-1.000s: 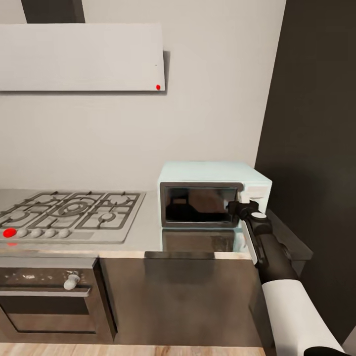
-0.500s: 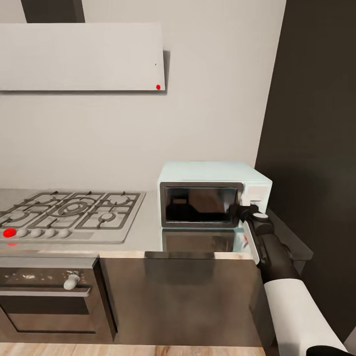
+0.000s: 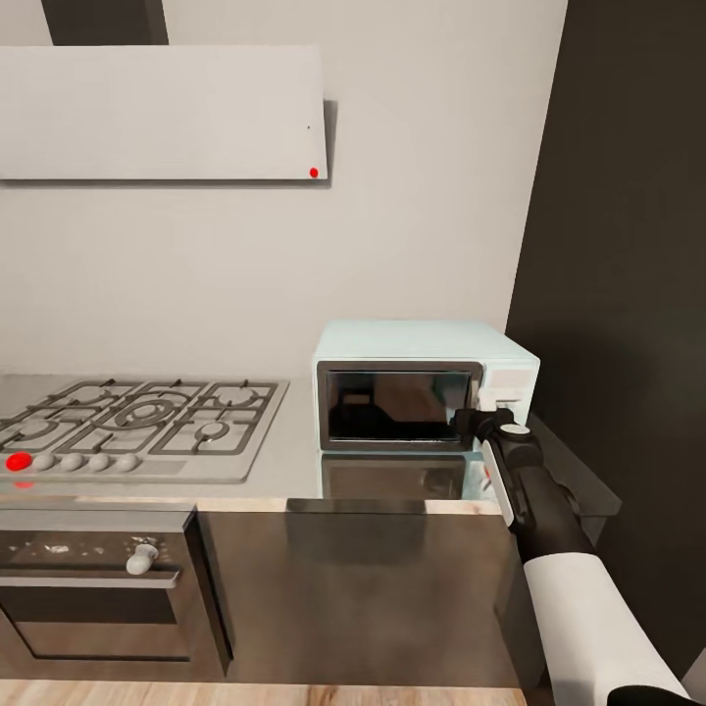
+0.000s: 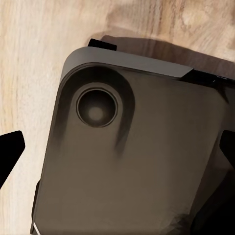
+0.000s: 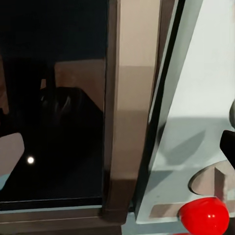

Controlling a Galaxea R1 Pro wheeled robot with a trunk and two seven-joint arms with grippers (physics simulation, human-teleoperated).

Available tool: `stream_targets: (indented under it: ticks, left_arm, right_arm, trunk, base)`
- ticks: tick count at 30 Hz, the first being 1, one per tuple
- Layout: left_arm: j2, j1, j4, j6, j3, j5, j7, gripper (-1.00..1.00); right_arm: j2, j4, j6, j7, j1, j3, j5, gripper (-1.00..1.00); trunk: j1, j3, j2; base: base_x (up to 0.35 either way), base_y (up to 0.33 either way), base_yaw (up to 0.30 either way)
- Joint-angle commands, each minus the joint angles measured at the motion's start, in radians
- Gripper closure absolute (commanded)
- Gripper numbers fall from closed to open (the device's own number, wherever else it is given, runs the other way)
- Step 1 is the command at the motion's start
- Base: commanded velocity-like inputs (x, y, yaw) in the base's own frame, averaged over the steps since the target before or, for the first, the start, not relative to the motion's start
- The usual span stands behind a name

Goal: In the kitchen, take the popcorn bag from the countertop, put it into the microwave, and heat it until the popcorn is cooked so the cooked popcorn ends up inside the bag.

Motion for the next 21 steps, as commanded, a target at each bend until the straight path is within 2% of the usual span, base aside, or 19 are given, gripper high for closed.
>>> stream_targets:
  ticks: [1,3,4,21]
  left_arm:
    - [0.000,0.000,-0.001,-0.002,0.001,0.004,0.000,-1.00]
    - [0.000,0.000,-0.001,-0.002,0.001,0.004,0.000,-1.00]
    - [0.000,0.000,-0.001,-0.002,0.001,0.004,0.000,-1.00]
    - [0.000,0.000,-0.001,-0.002,0.001,0.004,0.000,-1.00]
  right_arm:
    - [0.001,-0.003,0.002,0.006,-0.002,-0.002,0.015,-1.00]
    - [0.001,-0.003,0.001,0.005,-0.002,-0.002,0.013,-1.00]
    - [0.001,-0.003,0.001,0.005,-0.002,-0.002,0.013,1.00]
    - [0.001,-0.003,0.003,0.009,-0.002,-0.003,0.012,1.00]
  trunk:
    - [0.000,-0.001,0.000]
    - [0.000,-0.001,0.000]
    - [0.000,-0.001,0.000]
    - [0.000,-0.001,0.000]
  base:
    - [0.000,0.000,0.000]
    - [0.000,0.000,0.000]
    - [0.000,0.000,0.000]
    - [0.000,0.000,0.000]
